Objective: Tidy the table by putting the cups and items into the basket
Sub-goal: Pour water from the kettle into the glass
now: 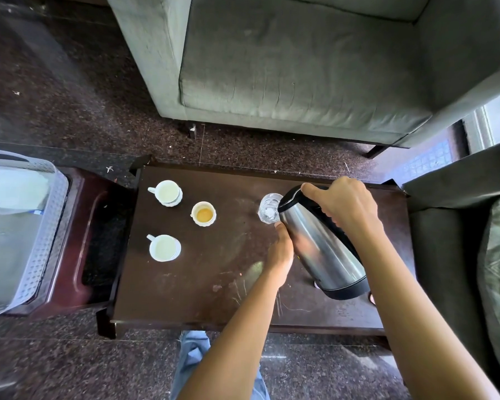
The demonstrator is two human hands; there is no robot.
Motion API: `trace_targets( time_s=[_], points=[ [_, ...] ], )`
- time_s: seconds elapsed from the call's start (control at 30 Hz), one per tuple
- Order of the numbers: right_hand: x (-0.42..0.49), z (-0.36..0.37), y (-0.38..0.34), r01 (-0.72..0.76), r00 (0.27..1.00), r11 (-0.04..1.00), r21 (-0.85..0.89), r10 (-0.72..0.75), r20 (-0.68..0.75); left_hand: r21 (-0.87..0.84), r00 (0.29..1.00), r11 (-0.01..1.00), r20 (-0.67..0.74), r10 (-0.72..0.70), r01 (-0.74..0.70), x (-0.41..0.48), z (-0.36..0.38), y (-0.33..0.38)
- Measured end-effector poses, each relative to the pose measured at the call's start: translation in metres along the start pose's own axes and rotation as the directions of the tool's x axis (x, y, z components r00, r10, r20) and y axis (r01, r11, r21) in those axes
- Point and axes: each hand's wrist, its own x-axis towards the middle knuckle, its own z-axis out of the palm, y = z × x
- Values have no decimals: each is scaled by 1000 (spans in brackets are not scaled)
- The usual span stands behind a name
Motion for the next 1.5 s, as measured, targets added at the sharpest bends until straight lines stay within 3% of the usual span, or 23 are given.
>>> trace_targets(
  time_s=[1.5],
  points=[
    [-14,-13,6,-44,999,999,-12,44,-17,27,999,999,29,-32,31,5,13,-11]
  ],
)
